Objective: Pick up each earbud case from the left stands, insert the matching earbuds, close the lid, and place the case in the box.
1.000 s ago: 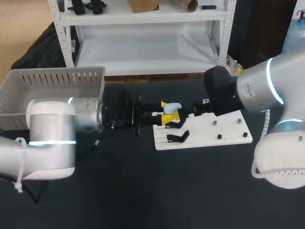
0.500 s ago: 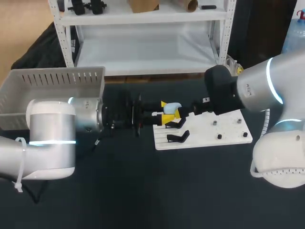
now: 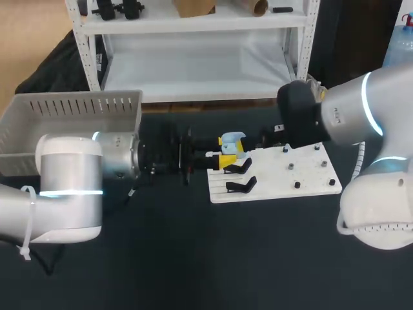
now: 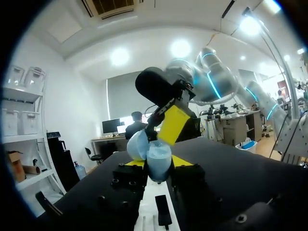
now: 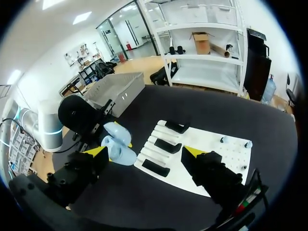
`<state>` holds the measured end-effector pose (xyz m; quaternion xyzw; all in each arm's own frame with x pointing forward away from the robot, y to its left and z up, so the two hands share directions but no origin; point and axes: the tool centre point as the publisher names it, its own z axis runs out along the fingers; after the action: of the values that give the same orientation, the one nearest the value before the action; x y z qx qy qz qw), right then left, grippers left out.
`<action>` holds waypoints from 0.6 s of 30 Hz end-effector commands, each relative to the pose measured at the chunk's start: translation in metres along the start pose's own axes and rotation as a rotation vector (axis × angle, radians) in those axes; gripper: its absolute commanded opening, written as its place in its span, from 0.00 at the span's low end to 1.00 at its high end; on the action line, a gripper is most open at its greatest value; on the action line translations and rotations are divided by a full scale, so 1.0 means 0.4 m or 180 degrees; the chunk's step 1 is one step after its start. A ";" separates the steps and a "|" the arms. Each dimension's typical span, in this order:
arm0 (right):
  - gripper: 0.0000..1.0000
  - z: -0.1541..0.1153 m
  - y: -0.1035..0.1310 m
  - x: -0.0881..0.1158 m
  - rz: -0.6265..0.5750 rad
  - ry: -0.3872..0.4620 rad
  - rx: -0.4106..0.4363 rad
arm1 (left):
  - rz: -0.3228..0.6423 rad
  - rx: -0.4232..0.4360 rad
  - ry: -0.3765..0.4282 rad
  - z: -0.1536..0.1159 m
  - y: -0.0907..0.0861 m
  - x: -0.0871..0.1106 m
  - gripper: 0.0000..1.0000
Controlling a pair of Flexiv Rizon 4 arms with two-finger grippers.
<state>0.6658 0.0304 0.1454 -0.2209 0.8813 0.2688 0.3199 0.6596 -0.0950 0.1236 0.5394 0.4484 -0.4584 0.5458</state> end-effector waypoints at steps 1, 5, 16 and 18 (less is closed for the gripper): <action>1.00 -0.029 0.005 -0.013 -0.0070 -0.0019 0.0102 | 0.0004 -0.0012 -0.0005 -0.001 -0.002 0.001 0.00; 1.00 -0.071 0.002 -0.039 -0.0297 -0.0041 0.0200 | 0.0004 -0.0012 -0.0005 -0.001 -0.002 0.001 0.00; 1.00 -0.160 -0.098 -0.017 -0.0858 0.0508 0.0947 | -0.0049 0.0007 0.0027 -0.008 -0.008 0.002 0.00; 1.00 -0.168 -0.119 -0.005 -0.0878 0.0595 0.1055 | -0.0106 0.0019 0.0049 -0.012 -0.014 0.003 0.00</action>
<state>0.6730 -0.0378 0.1626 -0.3319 0.8889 0.1306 0.2876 0.6574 -0.0938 0.1197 0.5354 0.4579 -0.4648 0.5362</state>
